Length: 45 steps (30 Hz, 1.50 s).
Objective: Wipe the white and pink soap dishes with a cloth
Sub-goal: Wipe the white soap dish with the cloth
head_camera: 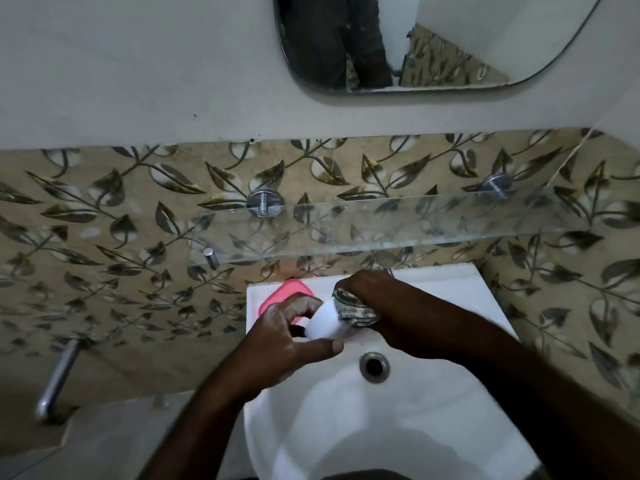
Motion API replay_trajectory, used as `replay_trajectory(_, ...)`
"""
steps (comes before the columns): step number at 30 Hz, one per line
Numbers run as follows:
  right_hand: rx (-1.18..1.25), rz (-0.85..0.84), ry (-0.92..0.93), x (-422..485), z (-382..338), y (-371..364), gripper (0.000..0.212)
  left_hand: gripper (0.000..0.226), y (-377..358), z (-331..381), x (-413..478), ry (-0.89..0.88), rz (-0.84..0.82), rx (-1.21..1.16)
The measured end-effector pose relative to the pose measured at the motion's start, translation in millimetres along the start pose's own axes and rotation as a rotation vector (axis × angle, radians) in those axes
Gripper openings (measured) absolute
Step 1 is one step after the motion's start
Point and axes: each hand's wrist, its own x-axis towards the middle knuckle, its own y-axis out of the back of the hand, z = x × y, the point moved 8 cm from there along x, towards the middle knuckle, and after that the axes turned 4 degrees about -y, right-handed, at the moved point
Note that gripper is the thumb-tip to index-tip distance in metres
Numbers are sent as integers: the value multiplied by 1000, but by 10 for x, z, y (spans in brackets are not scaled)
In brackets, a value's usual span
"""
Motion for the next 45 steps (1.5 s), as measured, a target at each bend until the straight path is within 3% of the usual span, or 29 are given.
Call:
replay_trajectory(3,-79,-62,-5,44,-136,-60,52,24,-129,-21,64,32,-87,69)
replay_trajectory(8,-169,123,-21,30,-347,-66,79,26,-116,-41,103,12,83,-179)
replay_trajectory(12,-313,288,4,38,-474,-227,68,36,-54,54,44,-132,189,55)
replay_trajectory(14,-155,277,15,67,-396,-247,66,41,-42,108,13,-202,197,172)
replay_trajectory(18,120,307,-219,75,-67,-141,65,31,-114,113,-7,-188,216,253)
replay_trajectory(21,-90,381,-169,18,-271,-173,74,38,-141,128,6,-197,193,232)
replay_trajectory(23,-232,344,-76,4,-445,-293,81,46,-116,129,-3,-224,199,196)
replay_trajectory(25,-272,280,-29,35,-459,-328,81,49,-103,192,-22,-266,209,188)
replay_trajectory(27,-195,278,-125,63,-227,-211,79,53,-147,227,-28,-302,196,265)
replay_trajectory(29,-82,277,-235,63,-50,-51,77,48,-192,230,-9,-317,190,351)
replay_trajectory(33,-212,360,-152,17,-422,-137,67,33,-180,179,6,-318,213,271)
replay_trajectory(36,-282,344,-72,-4,-568,-273,71,35,-119,163,-54,-306,242,233)
replay_trajectory(39,-221,375,-203,45,-260,-87,68,36,-122,144,-42,-302,240,287)
replay_trajectory(41,-302,301,-178,97,-256,-39,68,31,-160,159,-14,-303,223,332)
replay_trajectory(43,-322,348,-222,52,-347,-136,59,28,-170,181,-11,-307,216,291)
replay_trajectory(45,-237,376,-156,-3,-534,-321,66,18,-158,214,-43,-341,225,273)
